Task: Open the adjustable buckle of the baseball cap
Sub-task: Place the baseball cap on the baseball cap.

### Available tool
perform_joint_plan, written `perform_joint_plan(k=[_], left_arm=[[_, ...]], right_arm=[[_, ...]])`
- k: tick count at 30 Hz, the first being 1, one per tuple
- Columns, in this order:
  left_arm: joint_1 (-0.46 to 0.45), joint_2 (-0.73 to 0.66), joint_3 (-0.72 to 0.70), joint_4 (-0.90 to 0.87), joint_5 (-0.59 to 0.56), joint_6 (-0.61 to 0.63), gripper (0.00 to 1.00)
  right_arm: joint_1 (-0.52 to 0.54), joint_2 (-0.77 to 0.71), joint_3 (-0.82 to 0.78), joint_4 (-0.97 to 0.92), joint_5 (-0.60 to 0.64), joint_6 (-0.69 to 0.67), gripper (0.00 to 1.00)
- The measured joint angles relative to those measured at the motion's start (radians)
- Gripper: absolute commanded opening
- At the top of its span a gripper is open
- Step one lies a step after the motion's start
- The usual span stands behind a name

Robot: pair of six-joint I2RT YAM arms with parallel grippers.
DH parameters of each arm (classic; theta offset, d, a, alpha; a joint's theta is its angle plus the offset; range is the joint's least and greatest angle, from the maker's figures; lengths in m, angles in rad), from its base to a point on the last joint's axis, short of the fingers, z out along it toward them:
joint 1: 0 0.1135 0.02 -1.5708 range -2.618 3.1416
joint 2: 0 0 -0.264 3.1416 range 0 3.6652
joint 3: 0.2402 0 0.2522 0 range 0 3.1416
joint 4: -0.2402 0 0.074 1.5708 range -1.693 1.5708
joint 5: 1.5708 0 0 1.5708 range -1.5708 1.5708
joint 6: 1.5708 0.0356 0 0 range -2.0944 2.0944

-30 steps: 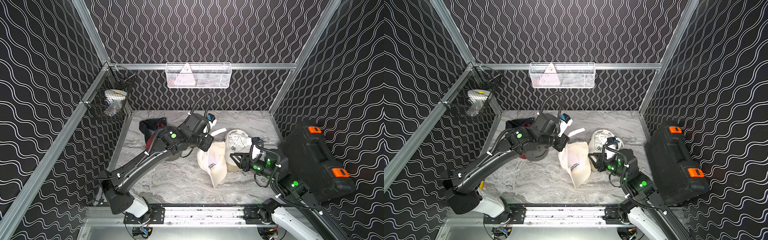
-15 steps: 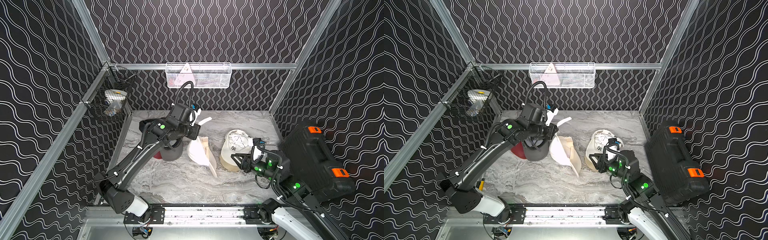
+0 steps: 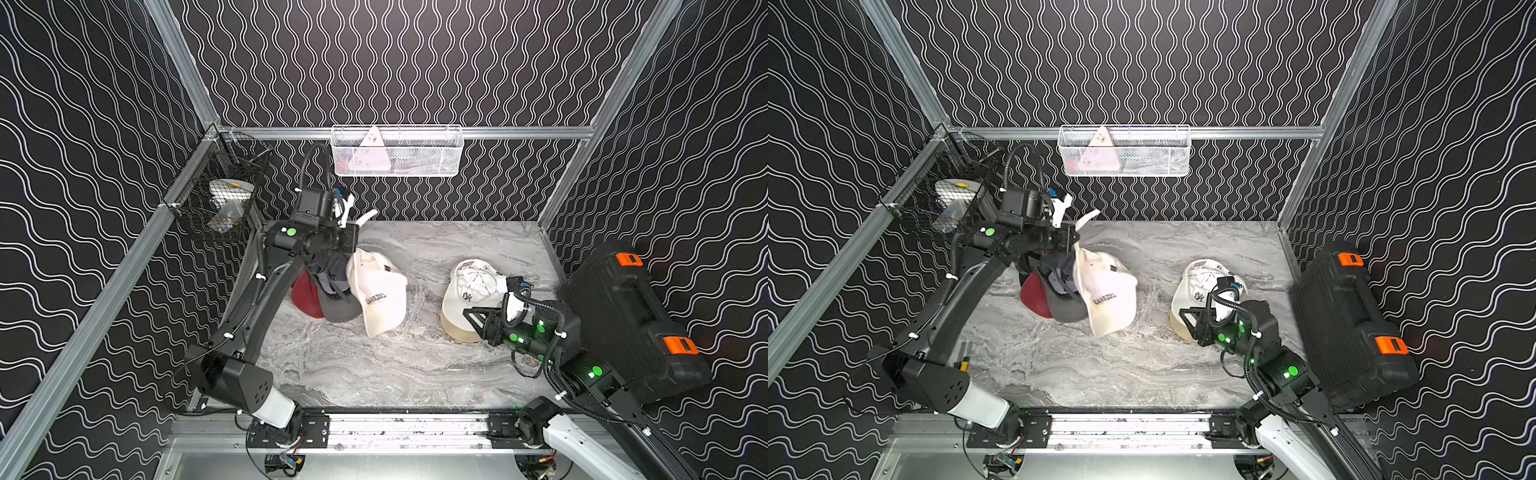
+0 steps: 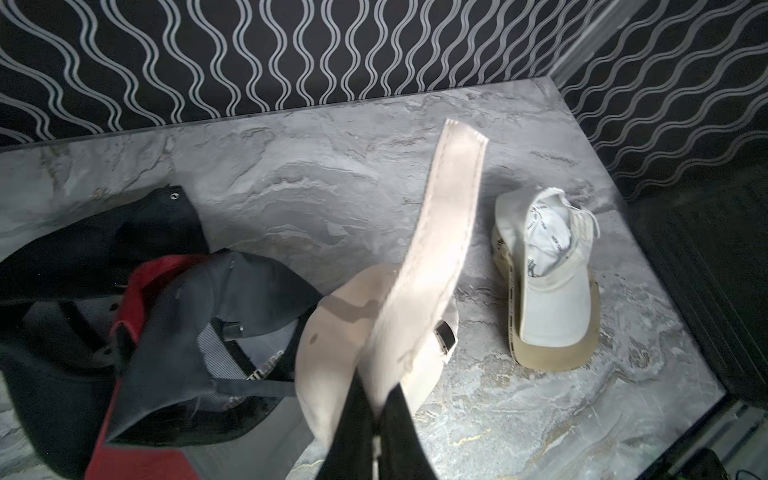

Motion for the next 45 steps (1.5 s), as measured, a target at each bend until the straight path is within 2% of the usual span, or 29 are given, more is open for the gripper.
perform_joint_plan(k=[10, 22, 26, 33, 35, 38, 45], left_arm=[[0.203, 0.05, 0.011, 0.027, 0.131, -0.015, 0.0], [0.331, 0.073, 0.075, 0.058, 0.187, -0.07, 0.0], [0.337, 0.074, 0.053, 0.073, 0.179, -0.089, 0.0], [0.338, 0.063, -0.005, 0.074, 0.137, -0.103, 0.32], [0.337, 0.045, -0.013, 0.079, 0.13, -0.116, 0.37], [0.324, 0.009, -0.034, 0.109, 0.126, -0.124, 0.39], [0.142, -0.018, -0.012, 0.114, 0.082, -0.103, 0.44]], right_arm=[[-0.002, 0.003, 0.0, -0.008, 0.014, -0.001, 0.4], [-0.002, 0.014, 0.0, -0.01, 0.014, 0.0, 0.4], [-0.002, 0.009, -0.003, -0.012, 0.013, 0.0, 0.4], [-0.002, -0.011, -0.01, -0.022, 0.014, 0.001, 0.4], [-0.002, -0.012, -0.01, -0.023, 0.014, 0.001, 0.4], [-0.002, -0.012, -0.011, -0.023, 0.014, 0.003, 0.4], [-0.002, 0.003, -0.011, -0.023, 0.013, 0.014, 0.41]])
